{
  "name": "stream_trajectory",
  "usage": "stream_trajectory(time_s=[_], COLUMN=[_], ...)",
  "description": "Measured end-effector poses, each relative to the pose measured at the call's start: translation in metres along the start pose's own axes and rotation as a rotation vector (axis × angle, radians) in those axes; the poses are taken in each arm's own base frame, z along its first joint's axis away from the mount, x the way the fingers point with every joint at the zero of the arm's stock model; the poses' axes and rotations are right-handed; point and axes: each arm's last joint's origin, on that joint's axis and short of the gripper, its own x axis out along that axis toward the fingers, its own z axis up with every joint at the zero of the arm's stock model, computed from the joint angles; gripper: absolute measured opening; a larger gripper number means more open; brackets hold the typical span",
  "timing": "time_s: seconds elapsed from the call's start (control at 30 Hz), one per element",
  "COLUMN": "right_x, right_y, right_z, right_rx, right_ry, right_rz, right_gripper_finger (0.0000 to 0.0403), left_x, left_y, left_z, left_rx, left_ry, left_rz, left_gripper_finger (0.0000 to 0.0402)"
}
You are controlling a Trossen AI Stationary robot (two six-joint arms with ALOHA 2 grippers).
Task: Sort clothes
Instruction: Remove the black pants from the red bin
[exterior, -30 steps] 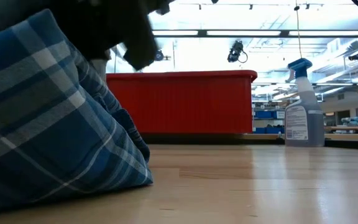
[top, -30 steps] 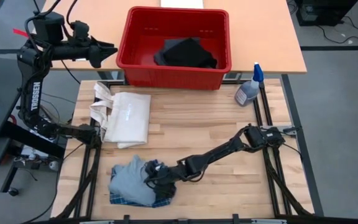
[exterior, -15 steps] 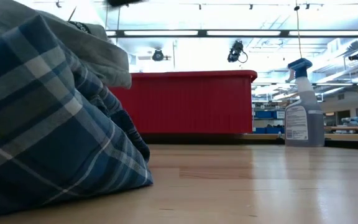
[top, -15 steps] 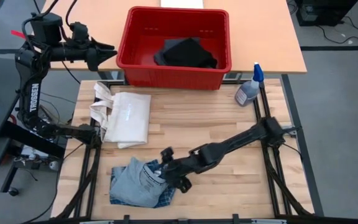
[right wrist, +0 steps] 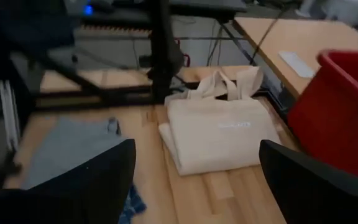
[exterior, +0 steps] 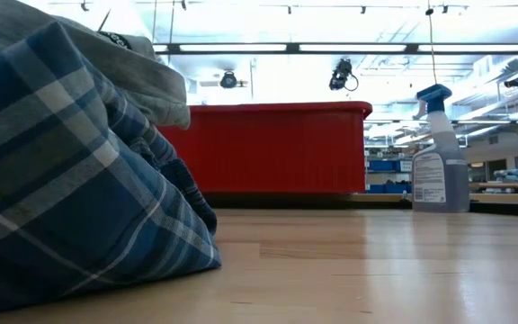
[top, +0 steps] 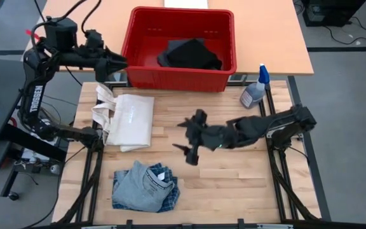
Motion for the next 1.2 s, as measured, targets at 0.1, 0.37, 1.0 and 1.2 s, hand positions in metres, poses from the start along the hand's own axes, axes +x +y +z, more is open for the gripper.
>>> stream_trajectory(time_s=[0.1, 0.37, 1.0, 1.2], right_x=[-0.007, 0.006, 0.013, -0.001], right_y=[-0.018, -0.071, -0.276, -0.323], right_z=[0.006, 0.017, 0.011, 0.007], right_rx=[0.08, 0.178, 0.143, 0.182], right_ry=[0.009, -0.002, 0.014, -0.049], right_rz=[0.011, -0.033, -0.21, -0.262], right_gripper_finger=[0.0347, 0.0347, 0.0347, 0.0347], left_x=[0.005, 0.032, 0.174, 0.211], left_y=[-0.002, 0.008, 0.117, 0.149], left_z=[0.001, 0.012, 0.038, 0.024], left_rx=[0.001, 0.023, 0.123, 0.029], left_ry=[0.008, -0.034, -0.113, -0.047], left_rz=[-0.004, 0.135, 0.204, 0.139], left_gripper_finger=[0.0208, 0.0208, 0.0208, 0.0208])
